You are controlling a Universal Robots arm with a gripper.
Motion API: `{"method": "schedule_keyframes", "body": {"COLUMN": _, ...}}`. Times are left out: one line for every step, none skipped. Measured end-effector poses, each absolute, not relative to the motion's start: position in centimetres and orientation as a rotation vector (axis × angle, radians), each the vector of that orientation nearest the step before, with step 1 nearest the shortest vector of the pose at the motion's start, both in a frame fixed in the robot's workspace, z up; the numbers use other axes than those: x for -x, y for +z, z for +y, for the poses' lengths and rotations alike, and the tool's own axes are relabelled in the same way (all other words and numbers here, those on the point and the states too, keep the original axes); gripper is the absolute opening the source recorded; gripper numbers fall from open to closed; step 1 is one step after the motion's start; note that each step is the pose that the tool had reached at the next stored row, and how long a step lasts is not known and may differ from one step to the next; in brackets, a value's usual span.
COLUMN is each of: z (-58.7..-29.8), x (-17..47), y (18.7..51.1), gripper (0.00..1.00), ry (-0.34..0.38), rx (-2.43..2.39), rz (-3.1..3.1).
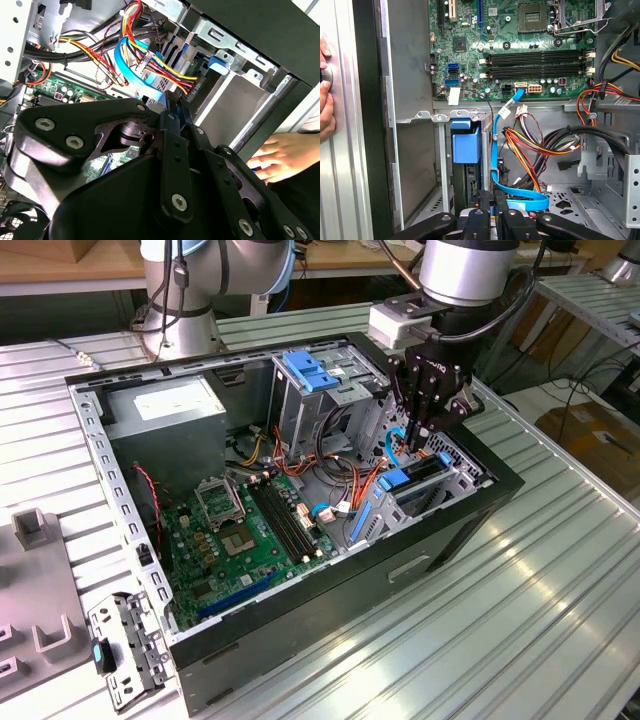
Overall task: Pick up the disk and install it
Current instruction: 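Insert the second disk wire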
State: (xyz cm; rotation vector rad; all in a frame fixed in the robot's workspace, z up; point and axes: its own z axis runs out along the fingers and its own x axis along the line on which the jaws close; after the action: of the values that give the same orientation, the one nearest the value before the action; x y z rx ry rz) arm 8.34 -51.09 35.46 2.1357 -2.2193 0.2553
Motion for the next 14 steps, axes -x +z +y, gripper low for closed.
{"method": "schedule_keyframes", "body": {"z": -51.1, "x": -8.3, "y": 35.5, "gripper": 0.16, "ry": 0.255, "rx": -2.136, "rz": -2.219}}
{"method": "schedule_keyframes", "body": {"z": -51.1, "x": -8.3, "y": 35.5, "gripper": 0.16, "ry": 0.255, "rx": -2.136, "rz": -2.219}}
{"method": "schedule_keyframes", "body": {"z": -51.1, "x": -8.3, "y": 35.5, "gripper": 0.16, "ry": 0.255, "rx": -2.136, "rz": -2.219}}
{"method": "schedule_keyframes", "body": {"z": -51.1, "x": -8.2, "y": 35.5, "gripper": 0.16, "ry": 0.254, "rx": -2.136, "rz": -2.22}}
{"method": "schedule_keyframes", "body": {"z": -51.1, "x": -8.1, "y": 35.5, "gripper": 0.16, "ry": 0.253, "rx": -2.139, "rz": -2.223}}
{"method": "schedule_keyframes", "body": {"z": -51.2, "x": -8.0, "y": 35.5, "gripper": 0.16, "ry": 0.249, "rx": -2.142, "rz": -2.227}}
{"method": "schedule_keyframes", "body": {"z": -51.3, "x": -7.9, "y": 35.5, "gripper": 0.16, "ry": 0.244, "rx": -2.146, "rz": -2.233}}
{"method": "schedule_keyframes", "body": {"z": -51.3, "x": -7.9, "y": 35.5, "gripper": 0.16, "ry": 0.24, "rx": -2.149, "rz": -2.236}}
{"method": "schedule_keyframes", "body": {"z": -51.6, "x": -7.9, "y": 35.5, "gripper": 0.16, "ry": 0.231, "rx": -2.154, "rz": -2.242}}
{"method": "schedule_keyframes", "body": {"z": -51.9, "x": -7.8, "y": 35.5, "gripper": 0.16, "ry": 0.224, "rx": -2.159, "rz": -2.248}}
{"method": "schedule_keyframes", "body": {"z": -52.2, "x": -7.8, "y": 35.5, "gripper": 0.16, "ry": 0.214, "rx": -2.165, "rz": -2.256}}
{"method": "schedule_keyframes", "body": {"z": -52.4, "x": -7.8, "y": 35.4, "gripper": 0.16, "ry": 0.207, "rx": -2.169, "rz": -2.261}}
{"method": "schedule_keyframes", "body": {"z": -52.7, "x": -7.7, "y": 35.4, "gripper": 0.16, "ry": 0.199, "rx": -2.174, "rz": -2.266}}
{"method": "schedule_keyframes", "body": {"z": -52.9, "x": -7.7, "y": 35.4, "gripper": 0.16, "ry": 0.192, "rx": -2.177, "rz": -2.271}}
